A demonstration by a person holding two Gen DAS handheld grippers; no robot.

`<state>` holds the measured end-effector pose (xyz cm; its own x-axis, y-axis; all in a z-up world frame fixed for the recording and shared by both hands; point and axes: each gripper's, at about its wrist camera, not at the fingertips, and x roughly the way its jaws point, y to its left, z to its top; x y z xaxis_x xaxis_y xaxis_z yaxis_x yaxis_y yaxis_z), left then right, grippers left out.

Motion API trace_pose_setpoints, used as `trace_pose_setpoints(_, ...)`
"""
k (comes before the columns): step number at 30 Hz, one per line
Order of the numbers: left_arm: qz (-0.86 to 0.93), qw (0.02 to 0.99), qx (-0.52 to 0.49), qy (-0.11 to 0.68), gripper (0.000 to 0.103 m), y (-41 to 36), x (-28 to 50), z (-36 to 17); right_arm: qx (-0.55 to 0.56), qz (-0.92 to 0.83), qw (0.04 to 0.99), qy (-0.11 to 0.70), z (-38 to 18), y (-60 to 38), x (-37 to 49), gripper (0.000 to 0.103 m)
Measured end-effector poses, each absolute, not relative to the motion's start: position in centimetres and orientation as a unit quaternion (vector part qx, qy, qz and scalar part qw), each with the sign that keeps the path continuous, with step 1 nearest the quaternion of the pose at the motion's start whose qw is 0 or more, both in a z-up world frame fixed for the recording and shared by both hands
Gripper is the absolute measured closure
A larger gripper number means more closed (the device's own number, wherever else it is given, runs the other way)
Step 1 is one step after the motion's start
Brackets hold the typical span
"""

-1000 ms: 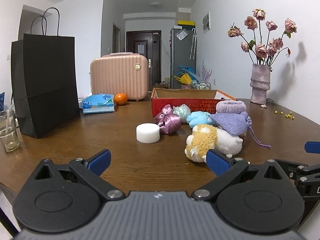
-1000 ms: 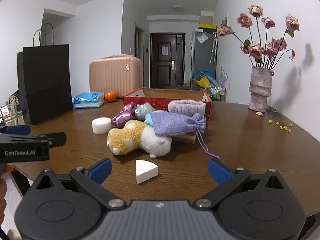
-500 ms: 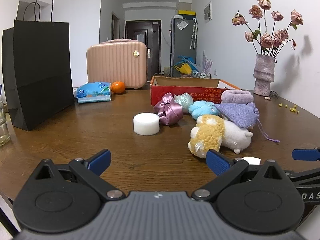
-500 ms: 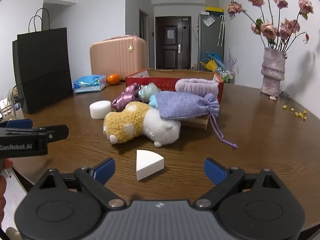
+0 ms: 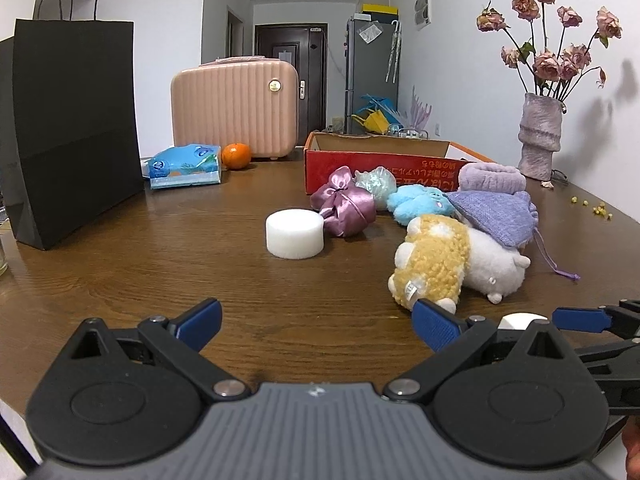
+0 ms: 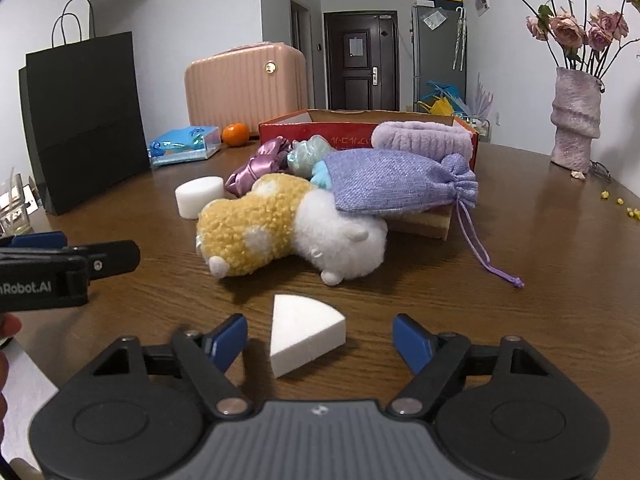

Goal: Organize soft objects
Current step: 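Move the right tool to the white foam wedge and close on it, then grasp the yellow-and-white plush sheep with the left tool while the right holds the wedge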

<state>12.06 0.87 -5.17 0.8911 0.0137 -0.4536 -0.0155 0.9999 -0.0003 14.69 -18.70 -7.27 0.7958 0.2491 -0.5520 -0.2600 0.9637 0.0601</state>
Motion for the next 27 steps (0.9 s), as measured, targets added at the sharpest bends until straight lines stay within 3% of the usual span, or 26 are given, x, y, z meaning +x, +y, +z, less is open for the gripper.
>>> trace_pose_setpoints(4, 0.007, 0.971, -0.002, 0.238, 0.000, 0.7, 12.7, -5.4, -0.012, 0.135, 0.948, 0.288, -7.4, -18.5, 15.4, 0.029)
trace_pose_setpoints(7, 0.008, 0.970, -0.001, 0.241, 0.000, 0.7, 13.1, -5.5, -0.022, 0.131, 0.949, 0.285, -7.4, -18.2, 15.6, 0.037)
trace_pose_setpoints(10, 0.009, 0.970, -0.002, 0.244, 0.000, 0.7, 13.4, -5.6, -0.020, 0.128, 0.951, 0.281, -7.4, -18.4, 15.8, 0.052)
trace_pose_setpoints(12, 0.010, 0.969, -0.002, 0.246, 0.000, 0.7, 13.4, -5.7, -0.020, 0.129, 0.951, 0.279, -7.3, -18.6, 15.8, 0.070)
trace_pose_setpoints(27, 0.010, 0.969, 0.000, 0.248, 0.000, 0.2, 13.9, -5.5, 0.008, 0.158, 0.955, 0.251, -6.2, -20.2, 15.0, 0.080)
